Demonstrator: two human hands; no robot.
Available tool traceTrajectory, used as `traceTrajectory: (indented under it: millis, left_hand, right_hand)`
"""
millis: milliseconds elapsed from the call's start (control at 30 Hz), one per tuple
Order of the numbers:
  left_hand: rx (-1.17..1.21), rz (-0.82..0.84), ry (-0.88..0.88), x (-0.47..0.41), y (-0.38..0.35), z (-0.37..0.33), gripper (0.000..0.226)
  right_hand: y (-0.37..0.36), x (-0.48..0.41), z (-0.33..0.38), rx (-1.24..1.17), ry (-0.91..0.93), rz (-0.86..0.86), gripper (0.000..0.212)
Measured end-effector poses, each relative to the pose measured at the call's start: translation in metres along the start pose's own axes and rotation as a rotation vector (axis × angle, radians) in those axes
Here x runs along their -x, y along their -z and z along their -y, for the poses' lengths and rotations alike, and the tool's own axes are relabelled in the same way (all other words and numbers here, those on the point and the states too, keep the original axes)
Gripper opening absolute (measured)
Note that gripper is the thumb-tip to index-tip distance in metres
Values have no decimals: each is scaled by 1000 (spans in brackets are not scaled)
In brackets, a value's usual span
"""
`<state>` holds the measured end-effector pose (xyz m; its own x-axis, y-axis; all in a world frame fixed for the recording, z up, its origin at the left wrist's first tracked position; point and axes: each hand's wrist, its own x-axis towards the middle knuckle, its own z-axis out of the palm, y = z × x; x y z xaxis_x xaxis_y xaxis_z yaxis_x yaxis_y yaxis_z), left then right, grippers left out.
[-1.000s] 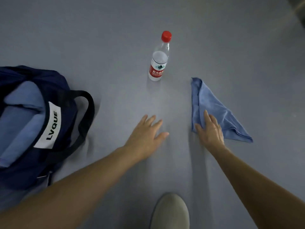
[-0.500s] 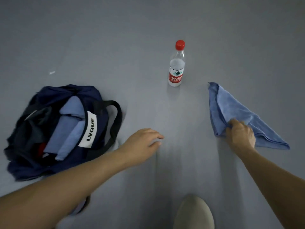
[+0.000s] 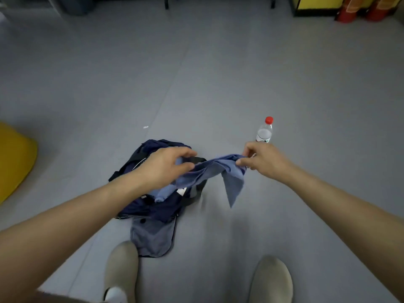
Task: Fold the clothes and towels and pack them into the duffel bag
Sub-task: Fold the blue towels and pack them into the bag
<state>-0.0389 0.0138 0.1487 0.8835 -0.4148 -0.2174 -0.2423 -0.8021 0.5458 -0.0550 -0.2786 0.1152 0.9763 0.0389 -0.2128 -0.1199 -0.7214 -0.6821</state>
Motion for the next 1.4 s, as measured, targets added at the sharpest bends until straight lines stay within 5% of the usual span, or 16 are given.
traceTrajectory:
  millis: [367,500,833,1000,1133,1233,1400]
  left_hand:
    - [447,-64,-141,42,40,-20,36]
    - [308,-79,-118,46,27,-22,22]
    - [-128,153,-56,30,-34,23,28]
    - [-219,256,-8,20,-83,63,21]
    - [-256,263,65,14,-103,96,20]
    - [-274,269,107,14,-112,114,30]
    - [-272,230,122,13,-105,112,32]
  right_hand:
    - [6,56,144,-146,255,-83,14]
    - [-8,66,146,-45,223,-159,11]
    - [-169,51,-22,634,-118,536,30]
    - [-280,81,-97,664,-106,536,30]
    - [-355,92,-151,462,-189,412,74]
    - [-359,93,-142,556,-93,338,44]
    - [-357,68,-148,514,-115,357,28]
